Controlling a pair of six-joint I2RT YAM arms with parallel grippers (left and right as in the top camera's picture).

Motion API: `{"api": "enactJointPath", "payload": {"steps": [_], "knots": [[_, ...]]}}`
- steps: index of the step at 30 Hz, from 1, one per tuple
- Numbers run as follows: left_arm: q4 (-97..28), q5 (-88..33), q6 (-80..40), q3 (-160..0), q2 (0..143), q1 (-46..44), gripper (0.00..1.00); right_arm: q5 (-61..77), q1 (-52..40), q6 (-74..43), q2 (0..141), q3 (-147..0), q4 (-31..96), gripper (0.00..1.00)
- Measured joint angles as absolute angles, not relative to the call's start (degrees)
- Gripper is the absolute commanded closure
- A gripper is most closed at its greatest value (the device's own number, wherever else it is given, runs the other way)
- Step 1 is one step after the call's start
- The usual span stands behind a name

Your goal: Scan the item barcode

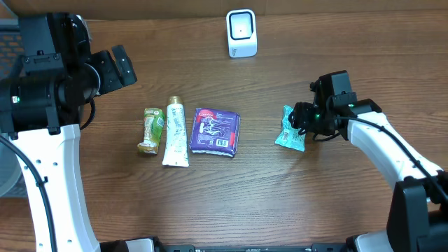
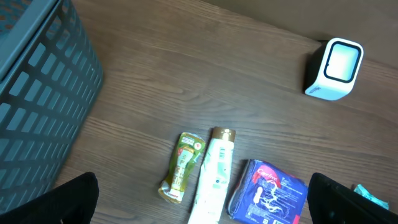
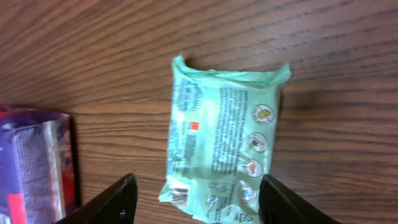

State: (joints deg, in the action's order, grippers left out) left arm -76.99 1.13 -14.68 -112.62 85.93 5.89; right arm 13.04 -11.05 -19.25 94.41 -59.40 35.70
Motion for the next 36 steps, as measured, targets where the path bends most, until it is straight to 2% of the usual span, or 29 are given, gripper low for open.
{"api": "enactJointPath", "payload": {"steps": [11,16,23,25,26,29,31,33,36], "knots": [[-76.99,1.13,-14.68,-112.62,85.93,5.89,0.00,13.56,-7.53,-22.06,101.10,-59.40,36.47,0.33],[-76.97,1.13,-14.68,-112.64,85.93,5.89,0.00,13.82,-7.53,-22.26,102.89,-59.40,33.26,0.29],[-76.99,1.13,-14.66,-112.62,85.93,5.89,0.00,14.81,-7.53,-22.24,104.77,-59.59,28.69,0.28],[-76.99,1.15,-14.68,-112.62,85.93,5.89,0.00,15.59,-7.53,-22.17,105.51,-59.83,26.87,0.33],[-77.01,1.13,-14.66,-112.62,85.93,5.89,0.00,16.34,-7.53,-21.93,106.13,-60.12,25.69,0.39],[-77.01,1.13,-14.66,-112.64,85.93,5.89,0.00,18.55,-7.49,-21.02,108.38,-60.93,23.31,0.74],[-76.99,1.13,-14.68,-112.64,85.93,5.89,0.00,19.90,-7.25,-21.12,109.51,-61.23,22.59,0.87],[-76.99,1.15,-14.66,-112.64,85.93,5.89,0.00,21.89,-6.90,-20.99,110.30,-61.73,22.48,0.96],[-76.99,1.13,-14.66,-112.64,85.93,5.89,0.00,23.57,-6.72,-21.28,110.89,-62.17,22.50,0.96]]}}
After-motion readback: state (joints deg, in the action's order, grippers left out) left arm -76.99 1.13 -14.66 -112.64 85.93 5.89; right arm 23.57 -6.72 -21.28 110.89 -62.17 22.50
